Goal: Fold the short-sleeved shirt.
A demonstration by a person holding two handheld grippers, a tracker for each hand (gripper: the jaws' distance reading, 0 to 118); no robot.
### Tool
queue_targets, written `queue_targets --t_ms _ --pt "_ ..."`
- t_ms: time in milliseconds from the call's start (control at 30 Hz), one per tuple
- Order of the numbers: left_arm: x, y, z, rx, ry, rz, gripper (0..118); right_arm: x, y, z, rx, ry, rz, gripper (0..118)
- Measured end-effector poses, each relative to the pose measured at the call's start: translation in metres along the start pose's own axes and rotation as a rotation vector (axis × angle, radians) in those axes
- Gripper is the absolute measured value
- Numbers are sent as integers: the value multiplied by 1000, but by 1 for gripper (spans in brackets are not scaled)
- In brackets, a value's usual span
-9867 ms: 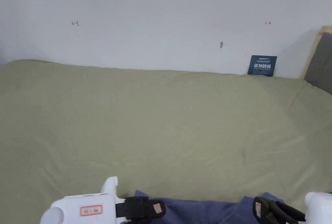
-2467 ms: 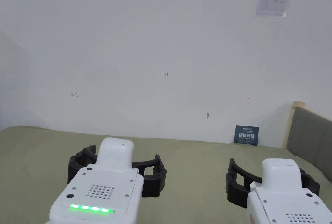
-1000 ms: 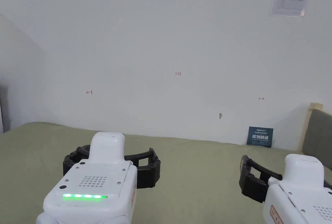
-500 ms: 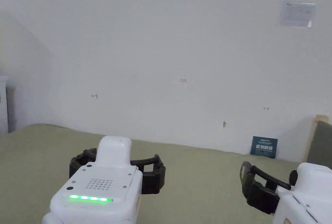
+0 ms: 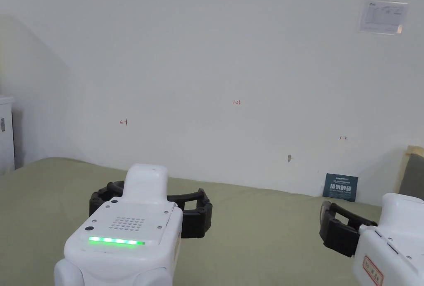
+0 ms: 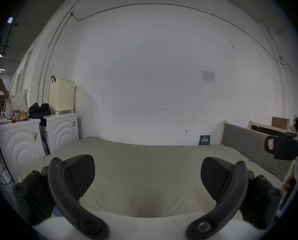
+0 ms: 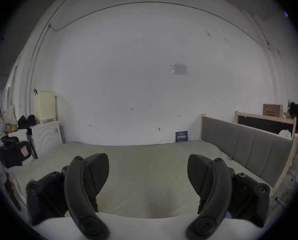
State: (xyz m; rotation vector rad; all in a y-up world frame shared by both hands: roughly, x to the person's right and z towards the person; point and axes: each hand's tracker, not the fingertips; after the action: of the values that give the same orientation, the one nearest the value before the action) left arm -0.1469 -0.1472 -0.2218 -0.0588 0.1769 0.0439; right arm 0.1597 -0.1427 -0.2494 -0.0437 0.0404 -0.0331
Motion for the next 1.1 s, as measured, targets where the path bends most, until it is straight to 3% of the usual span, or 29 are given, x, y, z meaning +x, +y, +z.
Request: queue_targets --t_ms 233,567,700,933,1100 --pt "0 5 -1 -1 7 -13 118 -1 7 0 -8 22 -22 96" --pt "1 6 -2 -2 0 -11 118 -7 4 -2 -39 -23 0 96" --pt "0 6 -4 -7 -11 -19 118 -5 2 -6 -81 19 -26 96" --pt "-7 6 -7 -17 5 -12 118 -13 2 -8 -69 -38 22 96" --pt "-12 6 -12 -23 12 -10 118 -9 1 -12 -82 52 -6 96"
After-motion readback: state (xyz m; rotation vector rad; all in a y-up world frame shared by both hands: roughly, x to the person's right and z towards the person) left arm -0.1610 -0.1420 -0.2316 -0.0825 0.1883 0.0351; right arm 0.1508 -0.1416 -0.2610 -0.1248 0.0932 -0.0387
